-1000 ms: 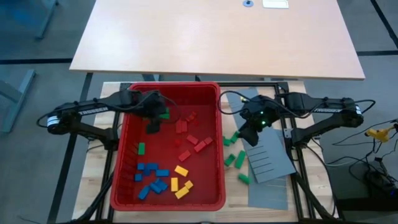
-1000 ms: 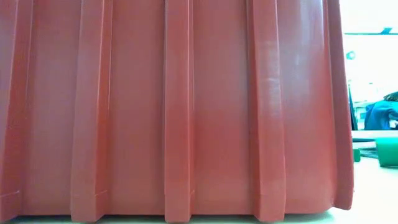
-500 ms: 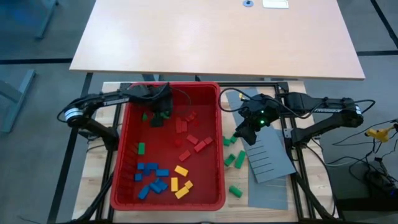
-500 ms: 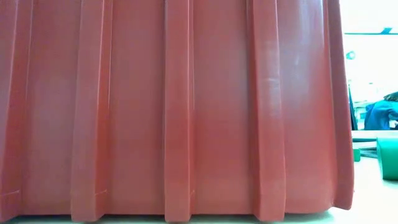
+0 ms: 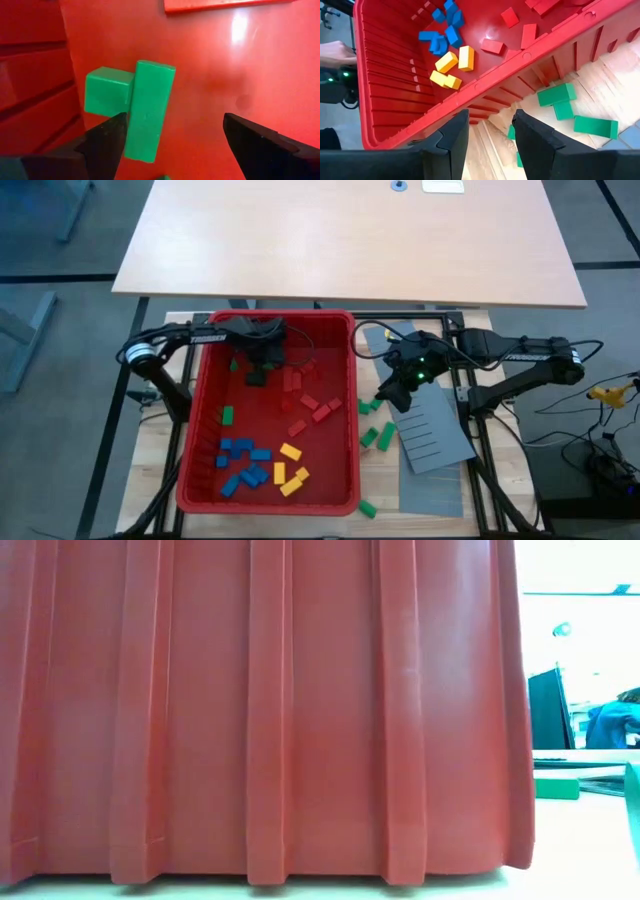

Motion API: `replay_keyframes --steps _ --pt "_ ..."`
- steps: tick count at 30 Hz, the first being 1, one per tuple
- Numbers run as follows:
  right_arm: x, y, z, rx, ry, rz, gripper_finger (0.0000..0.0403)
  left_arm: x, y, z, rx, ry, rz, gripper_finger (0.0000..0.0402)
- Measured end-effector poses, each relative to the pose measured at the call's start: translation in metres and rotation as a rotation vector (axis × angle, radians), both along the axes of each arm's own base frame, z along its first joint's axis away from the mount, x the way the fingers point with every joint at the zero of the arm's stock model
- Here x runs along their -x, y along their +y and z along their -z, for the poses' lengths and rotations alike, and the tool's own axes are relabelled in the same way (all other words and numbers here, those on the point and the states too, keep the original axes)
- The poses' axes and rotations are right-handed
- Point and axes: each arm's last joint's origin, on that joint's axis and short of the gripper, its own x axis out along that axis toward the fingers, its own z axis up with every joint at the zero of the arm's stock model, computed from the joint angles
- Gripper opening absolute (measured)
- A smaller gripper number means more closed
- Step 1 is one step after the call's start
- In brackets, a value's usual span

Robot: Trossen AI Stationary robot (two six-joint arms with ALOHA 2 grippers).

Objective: Sort blocks

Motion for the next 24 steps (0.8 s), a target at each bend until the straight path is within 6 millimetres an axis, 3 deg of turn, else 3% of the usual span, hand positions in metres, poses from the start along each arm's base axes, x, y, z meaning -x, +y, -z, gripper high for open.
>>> replay_keyframes --steps 16,24 --pt "-0.001 -0.001 -0.001 0.01 -0.018 0.02 0.0141 -0.005 0.004 0.023 0.125 0.035 -0.157 0.0313" --pt "-0.001 -0.001 -0.001 0.014 -0.02 0.016 0.0129 0.005 -0.01 0.026 0.35 0.109 -0.226 0.0313"
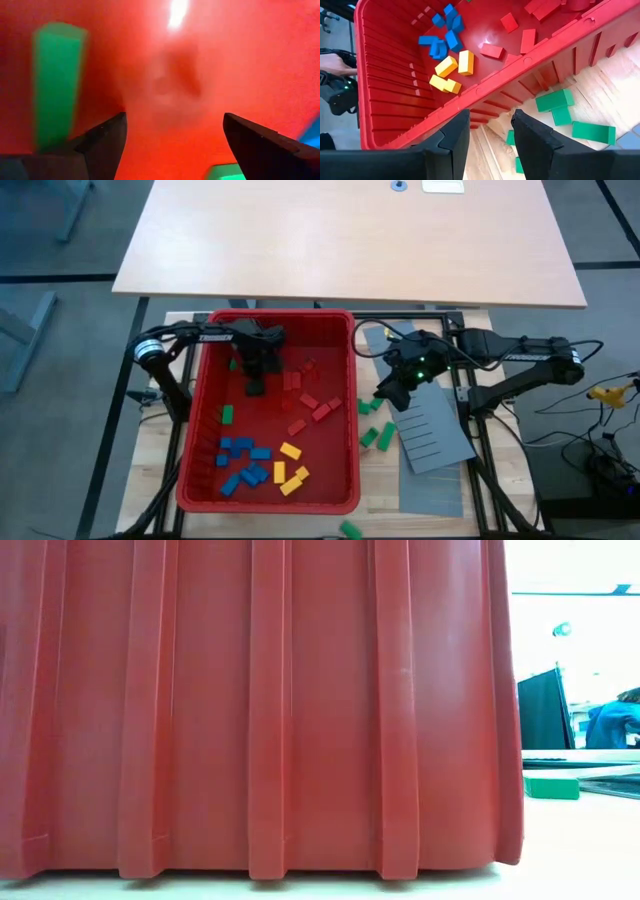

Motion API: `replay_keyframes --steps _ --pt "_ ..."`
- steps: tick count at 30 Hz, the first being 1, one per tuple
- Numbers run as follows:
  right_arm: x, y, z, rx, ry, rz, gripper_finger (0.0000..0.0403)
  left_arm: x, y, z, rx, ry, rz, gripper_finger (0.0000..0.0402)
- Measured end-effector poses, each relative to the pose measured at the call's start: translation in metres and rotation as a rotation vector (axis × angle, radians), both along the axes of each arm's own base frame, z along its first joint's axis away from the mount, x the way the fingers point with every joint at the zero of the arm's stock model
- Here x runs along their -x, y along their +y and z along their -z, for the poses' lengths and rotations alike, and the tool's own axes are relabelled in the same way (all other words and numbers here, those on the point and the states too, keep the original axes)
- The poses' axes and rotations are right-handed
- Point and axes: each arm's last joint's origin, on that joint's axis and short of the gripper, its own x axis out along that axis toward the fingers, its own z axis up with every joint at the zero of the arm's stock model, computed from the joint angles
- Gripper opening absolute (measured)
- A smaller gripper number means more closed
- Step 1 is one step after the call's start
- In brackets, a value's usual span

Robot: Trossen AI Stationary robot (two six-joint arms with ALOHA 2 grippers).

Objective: Sort blocks

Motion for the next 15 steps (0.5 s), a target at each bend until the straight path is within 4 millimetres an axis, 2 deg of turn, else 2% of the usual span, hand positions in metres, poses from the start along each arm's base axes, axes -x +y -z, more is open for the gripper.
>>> replay_keyframes --steps 4,15 --pt "0.0 0.0 0.0 0.005 -0.002 -0.005 0.0126 0.002 -0.006 -0.004 0.1 0.0 -0.03 0.0313" --pt "0.0 0.001 0.0 0.011 -0.001 -0.013 0.0137 -0.007 -0.031 -0.006 0.109 0.017 0.06 0.0313"
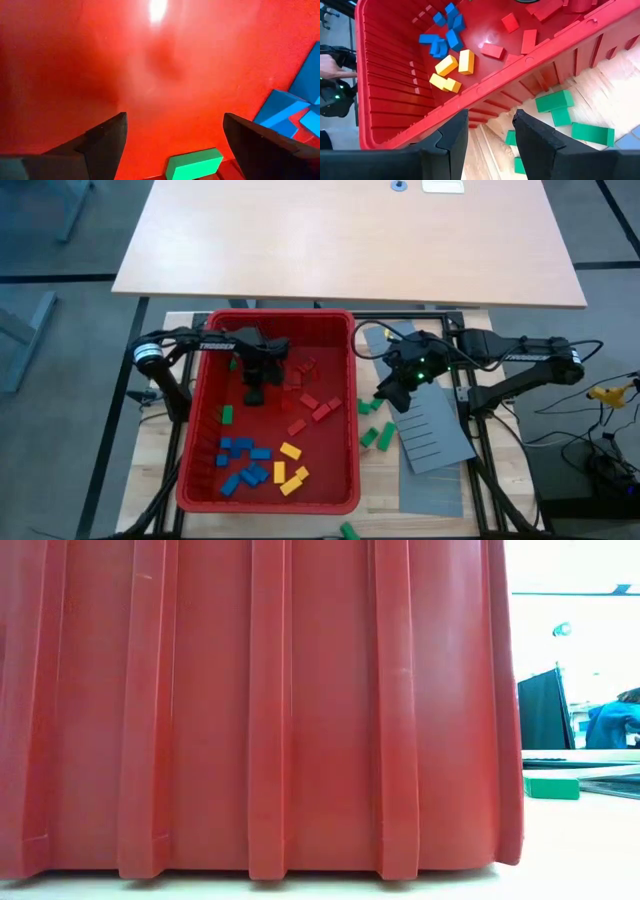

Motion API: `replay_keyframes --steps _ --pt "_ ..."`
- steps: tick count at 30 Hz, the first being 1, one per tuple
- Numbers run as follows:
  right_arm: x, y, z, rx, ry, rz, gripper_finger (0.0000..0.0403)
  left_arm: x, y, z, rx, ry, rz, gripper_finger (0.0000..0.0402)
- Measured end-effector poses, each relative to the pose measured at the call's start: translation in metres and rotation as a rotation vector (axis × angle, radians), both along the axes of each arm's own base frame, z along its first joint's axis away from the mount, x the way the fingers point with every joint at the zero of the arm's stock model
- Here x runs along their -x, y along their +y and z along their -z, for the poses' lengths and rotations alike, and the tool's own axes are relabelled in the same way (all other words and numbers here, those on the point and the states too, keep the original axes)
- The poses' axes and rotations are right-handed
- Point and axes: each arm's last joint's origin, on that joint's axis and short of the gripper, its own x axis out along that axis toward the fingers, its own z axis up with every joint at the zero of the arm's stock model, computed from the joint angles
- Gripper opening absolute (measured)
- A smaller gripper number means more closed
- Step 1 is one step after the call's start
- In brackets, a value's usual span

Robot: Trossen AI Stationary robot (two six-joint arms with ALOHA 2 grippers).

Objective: Sort blocks

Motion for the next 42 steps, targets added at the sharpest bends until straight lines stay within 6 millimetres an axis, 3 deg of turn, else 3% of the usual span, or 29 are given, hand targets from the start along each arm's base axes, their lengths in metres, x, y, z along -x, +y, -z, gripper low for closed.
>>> replay_keyframes --steps 12,21,37,42 --pt "0.0 0.001 0.0 0.009 -0.001 -0.014 0.0126 0.0 -0.008 -0.022 -0.069 -0.094 -0.04 0.0312" --pt "0.0 0.001 0.0 0.024 -0.005 -0.029 0.0138 0.007 -0.002 -0.045 -0.35 -0.134 -0.036 0.0312" --pt "0.0 0.003 0.0 0.02 -0.004 -0.041 0.0126 0.007 0.043 -0.01 -0.384 -0.058 -0.129 0.0312" --pt "0.001 0.006 0.0 0.019 -0.003 -0.053 0.013 0.008 0.047 -0.001 -0.353 -0.027 -0.125 0.03"
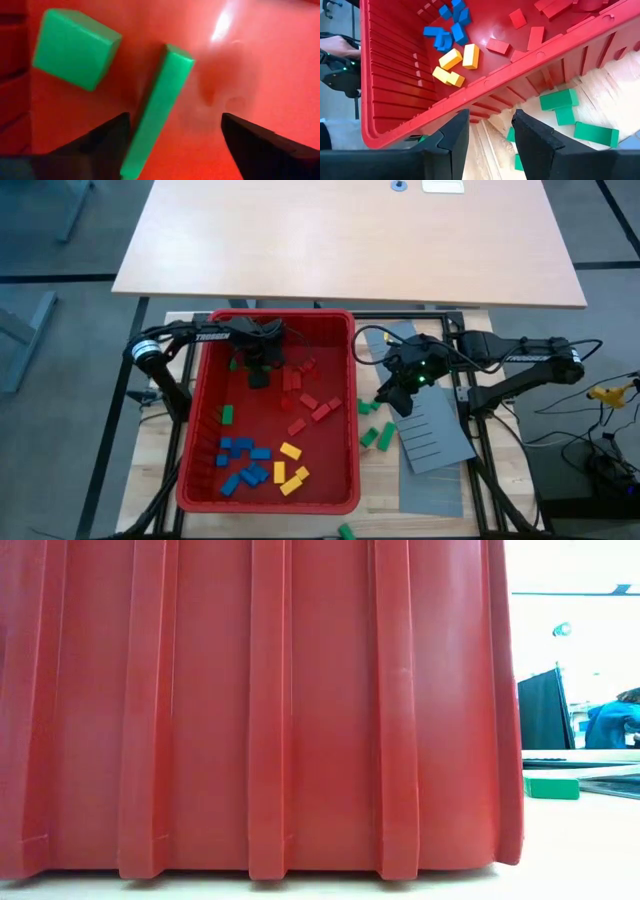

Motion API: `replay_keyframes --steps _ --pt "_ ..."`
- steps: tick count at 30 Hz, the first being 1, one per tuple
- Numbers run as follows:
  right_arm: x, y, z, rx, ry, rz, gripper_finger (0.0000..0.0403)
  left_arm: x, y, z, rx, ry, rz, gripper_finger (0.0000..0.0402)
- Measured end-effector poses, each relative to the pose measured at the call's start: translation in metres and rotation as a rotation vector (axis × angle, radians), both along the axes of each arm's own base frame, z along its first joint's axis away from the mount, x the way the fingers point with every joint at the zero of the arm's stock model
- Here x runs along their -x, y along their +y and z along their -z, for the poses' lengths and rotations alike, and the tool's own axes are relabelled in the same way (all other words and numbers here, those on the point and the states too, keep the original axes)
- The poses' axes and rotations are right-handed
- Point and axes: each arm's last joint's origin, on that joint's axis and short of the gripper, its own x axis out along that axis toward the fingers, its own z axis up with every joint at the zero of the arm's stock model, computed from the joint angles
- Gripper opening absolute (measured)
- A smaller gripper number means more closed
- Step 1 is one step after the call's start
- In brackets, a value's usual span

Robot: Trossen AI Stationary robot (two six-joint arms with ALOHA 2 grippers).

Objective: Sort blocks

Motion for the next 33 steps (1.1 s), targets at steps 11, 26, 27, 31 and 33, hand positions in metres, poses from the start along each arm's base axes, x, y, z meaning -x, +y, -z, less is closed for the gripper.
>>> replay_keyframes --steps 11,26,27,31,33 --pt "0.0 0.0 0.0 0.01 -0.001 0.002 0.0129 0.001 -0.002 0.001 0.044 0.006 -0.032 0.003" --pt "0.0 0.0 -0.001 0.026 -0.021 -0.012 0.0131 0.01 -0.052 -0.143 0.028 -0.463 -0.156 0.003" --pt "0.0 -0.001 -0.003 0.027 -0.033 -0.013 0.0133 0.01 -0.057 -0.158 0.033 -0.53 -0.162 0.003" --pt "0.003 -0.001 -0.011 0.047 -0.114 -0.029 0.014 0.004 -0.079 -0.207 0.066 -0.758 -0.132 0.003" --pt "0.007 -0.002 -0.018 0.055 -0.164 -0.03 0.0142 -0.004 -0.089 -0.224 0.079 -0.84 -0.104 0.003"
